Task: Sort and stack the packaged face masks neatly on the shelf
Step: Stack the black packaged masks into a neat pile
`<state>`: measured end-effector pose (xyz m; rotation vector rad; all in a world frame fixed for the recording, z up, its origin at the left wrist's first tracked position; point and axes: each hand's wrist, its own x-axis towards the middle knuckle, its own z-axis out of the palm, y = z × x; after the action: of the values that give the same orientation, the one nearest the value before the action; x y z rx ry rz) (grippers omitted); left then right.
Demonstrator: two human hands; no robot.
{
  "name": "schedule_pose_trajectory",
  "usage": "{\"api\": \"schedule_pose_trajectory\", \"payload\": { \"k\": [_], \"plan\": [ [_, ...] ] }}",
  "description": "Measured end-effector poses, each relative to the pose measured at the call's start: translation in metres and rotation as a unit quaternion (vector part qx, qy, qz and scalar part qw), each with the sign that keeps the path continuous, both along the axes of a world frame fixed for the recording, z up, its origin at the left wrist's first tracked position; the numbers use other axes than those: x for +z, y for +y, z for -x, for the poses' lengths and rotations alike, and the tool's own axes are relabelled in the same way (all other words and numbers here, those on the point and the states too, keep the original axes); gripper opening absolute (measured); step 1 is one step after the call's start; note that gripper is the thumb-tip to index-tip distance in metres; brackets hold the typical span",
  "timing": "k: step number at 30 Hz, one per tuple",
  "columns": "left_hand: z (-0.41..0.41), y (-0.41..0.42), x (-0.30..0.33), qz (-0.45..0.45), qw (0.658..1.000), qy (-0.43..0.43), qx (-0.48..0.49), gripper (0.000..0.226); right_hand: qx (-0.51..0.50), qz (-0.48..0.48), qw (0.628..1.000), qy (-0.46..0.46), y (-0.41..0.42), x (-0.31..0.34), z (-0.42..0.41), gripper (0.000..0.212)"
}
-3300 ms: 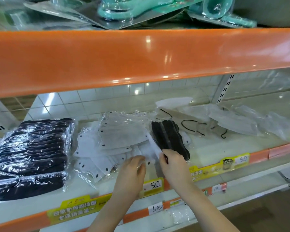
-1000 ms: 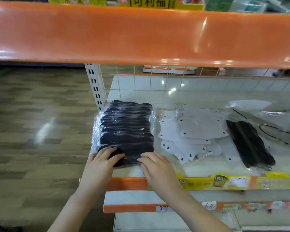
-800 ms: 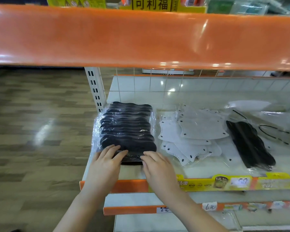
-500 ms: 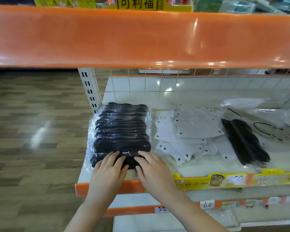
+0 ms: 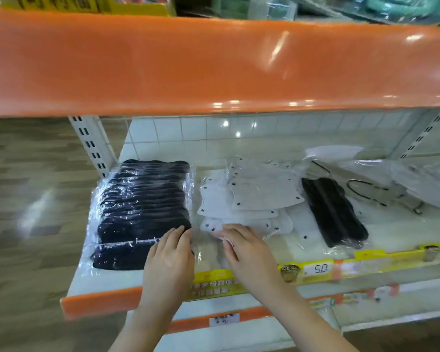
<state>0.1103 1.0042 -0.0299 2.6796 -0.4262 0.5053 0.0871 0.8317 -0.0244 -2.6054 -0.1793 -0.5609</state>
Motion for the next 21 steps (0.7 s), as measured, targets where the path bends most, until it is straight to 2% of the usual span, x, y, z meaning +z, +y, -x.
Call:
{"api": "schedule_pose_trajectory", "payload": {
  "k": [9, 12, 17, 19, 21],
  "plan": [
    [-0.005, -0.112, 0.007, -0.012, 0.996, 0.007, -0.090, 0.039, -0.085, 0.055, 0.994, -0.027, -0.116, 0.000, 0.015, 0.027],
    [-0.004, -0.148, 0.009, -0.019, 0.993, 0.009, -0.116, 0.040, -0.122, 0.076, 0.989, -0.030, -0.149, 0.001, 0.019, 0.016],
    [-0.001, -0.198, 0.009, -0.031, 0.990, 0.030, -0.137, 0.039, -0.213, 0.111, 0.970, 0.025, -0.190, -0.002, 0.021, 0.044],
    [0.000, -0.211, 0.009, -0.028, 0.989, 0.029, -0.144, 0.030, -0.224, 0.116, 0.966, 0.053, -0.202, -0.007, 0.020, 0.051],
    [0.000, -0.223, 0.007, -0.033, 0.988, 0.035, -0.148, 0.034, -0.226, 0.113, 0.965, 0.067, -0.210, -0.011, 0.019, 0.056]
  ]
}}
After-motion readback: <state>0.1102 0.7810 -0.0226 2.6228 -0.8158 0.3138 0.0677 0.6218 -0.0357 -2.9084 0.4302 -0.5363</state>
